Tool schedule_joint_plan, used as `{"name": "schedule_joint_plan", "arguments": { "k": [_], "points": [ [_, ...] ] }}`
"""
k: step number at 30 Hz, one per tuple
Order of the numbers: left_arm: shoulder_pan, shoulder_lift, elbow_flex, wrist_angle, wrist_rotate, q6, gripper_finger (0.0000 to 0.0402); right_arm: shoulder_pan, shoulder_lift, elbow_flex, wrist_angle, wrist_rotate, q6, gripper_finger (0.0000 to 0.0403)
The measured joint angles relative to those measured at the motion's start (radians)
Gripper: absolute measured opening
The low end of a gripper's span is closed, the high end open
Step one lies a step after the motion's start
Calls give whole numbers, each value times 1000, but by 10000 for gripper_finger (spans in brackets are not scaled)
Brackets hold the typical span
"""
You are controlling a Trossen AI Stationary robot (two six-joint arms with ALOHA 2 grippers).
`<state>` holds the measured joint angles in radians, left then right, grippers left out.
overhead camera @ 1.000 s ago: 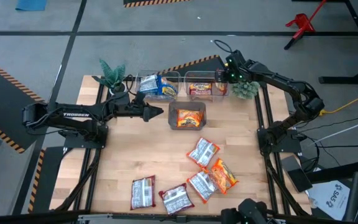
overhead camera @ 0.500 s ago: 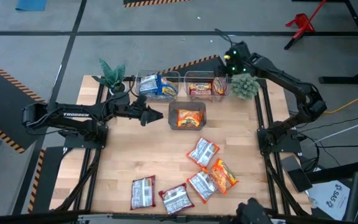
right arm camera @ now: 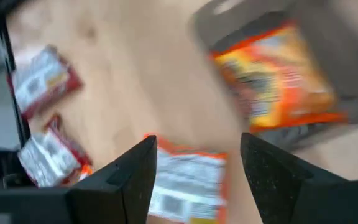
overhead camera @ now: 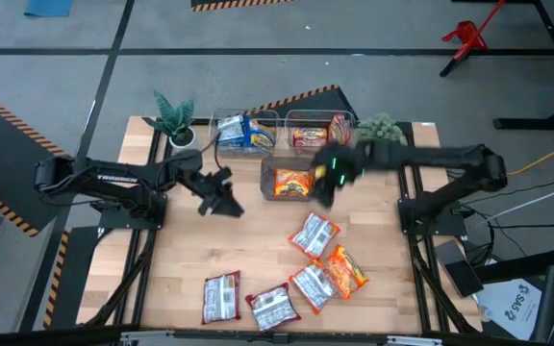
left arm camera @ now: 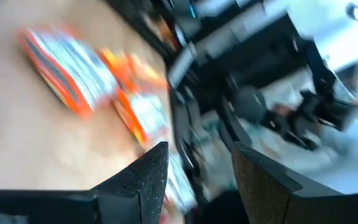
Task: Sort Maruchan noodles
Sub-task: Put the orange noodle pack into the black bin
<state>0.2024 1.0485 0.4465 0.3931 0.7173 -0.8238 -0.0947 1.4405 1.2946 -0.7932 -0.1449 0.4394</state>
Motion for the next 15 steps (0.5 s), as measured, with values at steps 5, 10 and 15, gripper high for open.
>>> {"name": "schedule_joint_plan", "arguments": {
  "k": [5,10,15],
  "points": [
    [-131,0,0,-83,19,9,172,331,67,0,60,275,147,216],
    [-255,0,0,-106,-168,65,172,560,145,0,-22,369,503,216],
    [-328,0,0,-105,-326,68,172,726,210,0,-127,366,755,216]
  ]
}}
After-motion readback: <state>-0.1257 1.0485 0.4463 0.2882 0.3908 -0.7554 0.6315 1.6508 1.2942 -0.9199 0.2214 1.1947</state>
